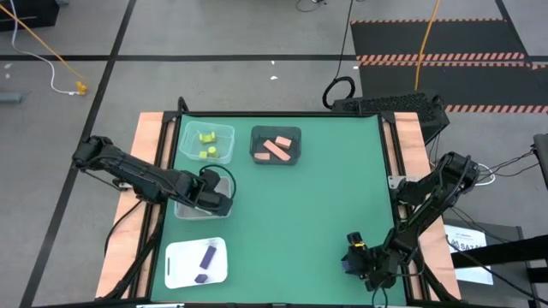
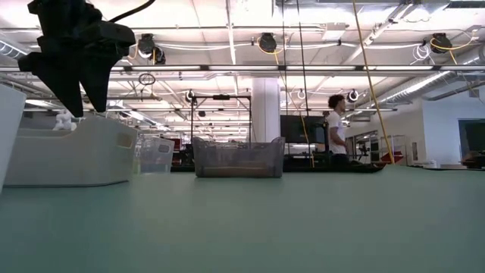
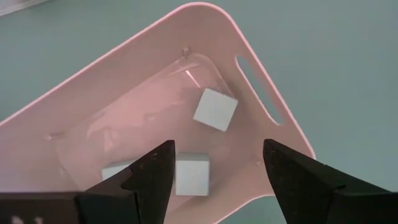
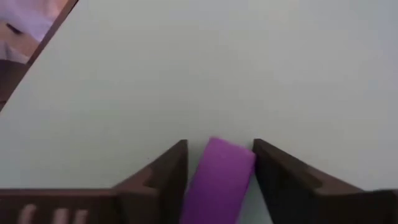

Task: Sort & place blocks by color
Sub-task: Put the violet block into the white bin

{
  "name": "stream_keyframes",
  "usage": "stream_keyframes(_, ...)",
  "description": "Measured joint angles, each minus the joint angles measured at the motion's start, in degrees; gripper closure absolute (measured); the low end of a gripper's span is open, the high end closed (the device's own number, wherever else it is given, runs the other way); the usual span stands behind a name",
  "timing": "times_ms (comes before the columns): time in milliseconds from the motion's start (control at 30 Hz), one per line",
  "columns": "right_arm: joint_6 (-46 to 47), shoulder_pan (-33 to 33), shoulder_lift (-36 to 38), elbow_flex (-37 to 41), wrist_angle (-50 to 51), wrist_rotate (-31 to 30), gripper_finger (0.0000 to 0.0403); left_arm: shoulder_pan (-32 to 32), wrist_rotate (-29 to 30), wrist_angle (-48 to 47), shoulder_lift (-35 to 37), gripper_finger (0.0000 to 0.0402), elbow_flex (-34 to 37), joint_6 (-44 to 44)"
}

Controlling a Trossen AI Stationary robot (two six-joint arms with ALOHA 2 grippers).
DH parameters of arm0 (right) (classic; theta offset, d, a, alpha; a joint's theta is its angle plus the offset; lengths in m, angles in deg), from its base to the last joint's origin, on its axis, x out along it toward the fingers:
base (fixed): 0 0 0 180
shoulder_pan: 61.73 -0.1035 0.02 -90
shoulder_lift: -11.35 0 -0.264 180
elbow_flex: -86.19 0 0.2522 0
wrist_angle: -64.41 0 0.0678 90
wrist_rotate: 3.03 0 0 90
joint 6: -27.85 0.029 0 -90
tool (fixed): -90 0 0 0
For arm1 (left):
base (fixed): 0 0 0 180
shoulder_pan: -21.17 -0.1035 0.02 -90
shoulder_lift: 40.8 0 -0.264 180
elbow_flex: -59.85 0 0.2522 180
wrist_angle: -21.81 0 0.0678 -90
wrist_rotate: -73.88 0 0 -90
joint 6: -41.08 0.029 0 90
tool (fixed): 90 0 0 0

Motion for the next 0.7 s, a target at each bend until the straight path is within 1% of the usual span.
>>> stream_keyframes(167, 0.3, 0.0, 0.0, 0.0, 0.1, 0.0, 0.0312, 0.0, 0.0, 0.0, 0.0, 0.0158, 0.0, 0.2)
stream_keyframes(200, 0.3, 0.0, 0.0, 0.0, 0.1, 0.0, 0.0317, 0.0, 0.0, 0.0, 0.0, 0.0158, 0.0, 0.2)
stream_keyframes(500, 0.6, 0.2, 0.9, 0.1, 0.4, 0.2, 0.0317, 0.0, 0.0, 0.2, 0.0, 0.0158, 0.0, 0.1)
stream_keyframes(633, 0.5, 1.3, 4.5, 0.5, 1.1, 0.4, 0.0317, 0.0, 0.0, 1.4, 0.0, 0.0158, 0.0, -0.3)
stream_keyframes(700, 0.4, 2.0, 7.0, 0.3, 0.3, 0.0, 0.0317, 0.0, 0.0, 3.6, 0.0, 0.0158, 0.0, -0.3)
